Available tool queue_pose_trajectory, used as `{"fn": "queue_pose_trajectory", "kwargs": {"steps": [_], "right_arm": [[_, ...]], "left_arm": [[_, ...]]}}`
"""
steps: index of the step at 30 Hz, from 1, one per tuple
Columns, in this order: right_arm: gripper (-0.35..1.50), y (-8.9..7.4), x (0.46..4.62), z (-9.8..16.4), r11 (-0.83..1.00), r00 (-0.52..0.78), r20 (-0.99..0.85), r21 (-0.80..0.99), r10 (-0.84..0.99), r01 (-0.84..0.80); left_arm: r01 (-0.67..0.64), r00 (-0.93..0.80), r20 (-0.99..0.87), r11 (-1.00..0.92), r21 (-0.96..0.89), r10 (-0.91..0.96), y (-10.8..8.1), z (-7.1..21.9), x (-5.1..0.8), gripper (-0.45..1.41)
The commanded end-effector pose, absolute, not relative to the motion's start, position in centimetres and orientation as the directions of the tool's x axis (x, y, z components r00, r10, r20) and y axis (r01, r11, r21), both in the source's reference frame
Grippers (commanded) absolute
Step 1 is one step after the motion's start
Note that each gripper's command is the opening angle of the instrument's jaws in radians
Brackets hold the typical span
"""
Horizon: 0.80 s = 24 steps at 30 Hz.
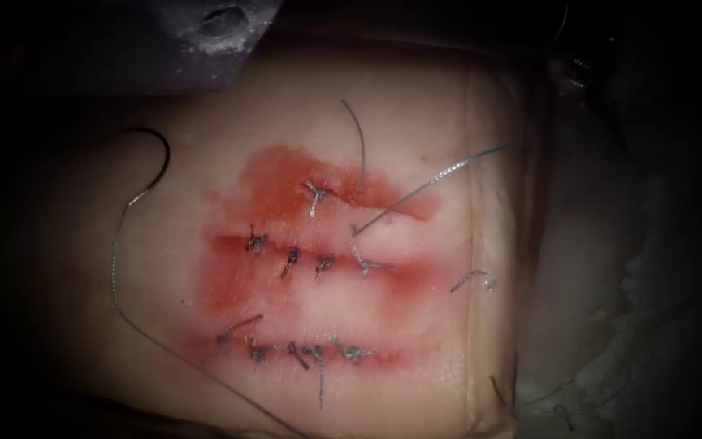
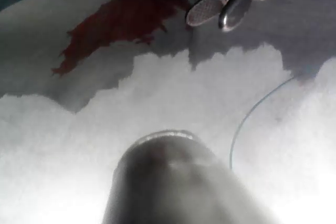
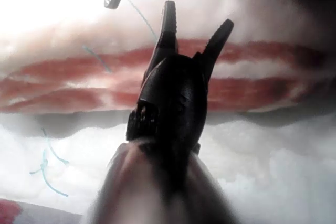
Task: Wound Closure
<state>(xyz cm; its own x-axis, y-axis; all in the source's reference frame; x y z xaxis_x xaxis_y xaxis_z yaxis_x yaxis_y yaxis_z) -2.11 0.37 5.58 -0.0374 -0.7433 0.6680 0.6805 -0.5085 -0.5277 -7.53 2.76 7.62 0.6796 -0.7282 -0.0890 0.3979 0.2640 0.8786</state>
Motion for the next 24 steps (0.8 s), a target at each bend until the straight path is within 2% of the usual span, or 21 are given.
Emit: {"fn": "queue_pose_trajectory", "kwargs": {"steps": [1, 4, 9, 11, 13, 14, 15, 16, 17, 20, 24], "right_arm": [[0.47, 0.3, -1.95, 5.5, -0.495, 0.001, 0.666, -0.556, -0.746, 0.668], [0.42, 0.2, -1.74, 5.4, -0.515, 0.042, 0.649, -0.64, -0.759, 0.571], [0.39, -0.1, -1.06, 5.0, -0.511, 0.064, 0.59, -0.744, -0.805, 0.431], [0.19, -0.3, -0.75, 4.9, -0.477, 0.079, 0.541, -0.794, -0.837, 0.376], [0.15, -0.6, -0.41, 4.8, -0.479, 0.062, 0.518, -0.824, -0.853, 0.302], [0.32, -0.7, -0.25, 4.8, -0.47, 0.057, 0.501, -0.84, -0.863, 0.271], [0.64, -0.8, -0.06, 4.7, -0.478, 0.046, 0.501, -0.846, -0.864, 0.235], [0.83, -0.9, 0.06, 4.7, -0.488, 0.033, 0.504, -0.848, -0.863, 0.206], [0.88, -1.0, 0.17, 4.7, -0.486, 0.027, 0.498, -0.855, -0.867, 0.18], [0.86, -1.2, 0.54, 4.6, -0.497, -0.006, 0.499, -0.861, -0.866, 0.109], [0.81, -1.4, 0.94, 4.9, -0.513, 0.005, 0.518, -0.848, -0.855, 0.131]], "left_arm": [[0.411, 0.659, -0.091, 0.256, 0.875, -0.747, 2.9, 7.6, -7.39, -0.45], [0.467, 0.587, -0.098, 0.237, 0.852, -0.804, 2.9, 7.3, -6.7, -0.45], [0.516, 0.506, -0.121, 0.187, 0.836, -0.854, 2.7, 6.8, -5.57, -0.45], [0.493, 0.482, -0.137, 0.138, 0.859, -0.865, 2.6, 6.6, -5.18, -0.45], [0.471, 0.446, -0.144, 0.095, 0.877, -0.884, 2.5, 6.5, -4.9, -0.45], [0.457, 0.419, -0.147, 0.068, 0.887, -0.896, 2.4, 6.4, -4.73, -0.45], [0.444, 0.403, -0.146, 0.053, 0.895, -0.903, 2.3, 6.3, -4.62, -0.45], [0.422, 0.391, -0.137, 0.045, 0.905, -0.91, 2.3, 6.3, -4.51, -0.45], [0.399, 0.37, -0.125, 0.036, 0.916, -0.921, 2.2, 6.2, -4.4, -0.45], [0.334, 0.268, -0.109, -0.014, 0.942, -0.957, 2.2, 6.2, -4.27, -0.45], [0.248, 0.15, -0.065, -0.026, 0.968, -0.987, 2.2, 6.1, -4.24, -0.45]]}}
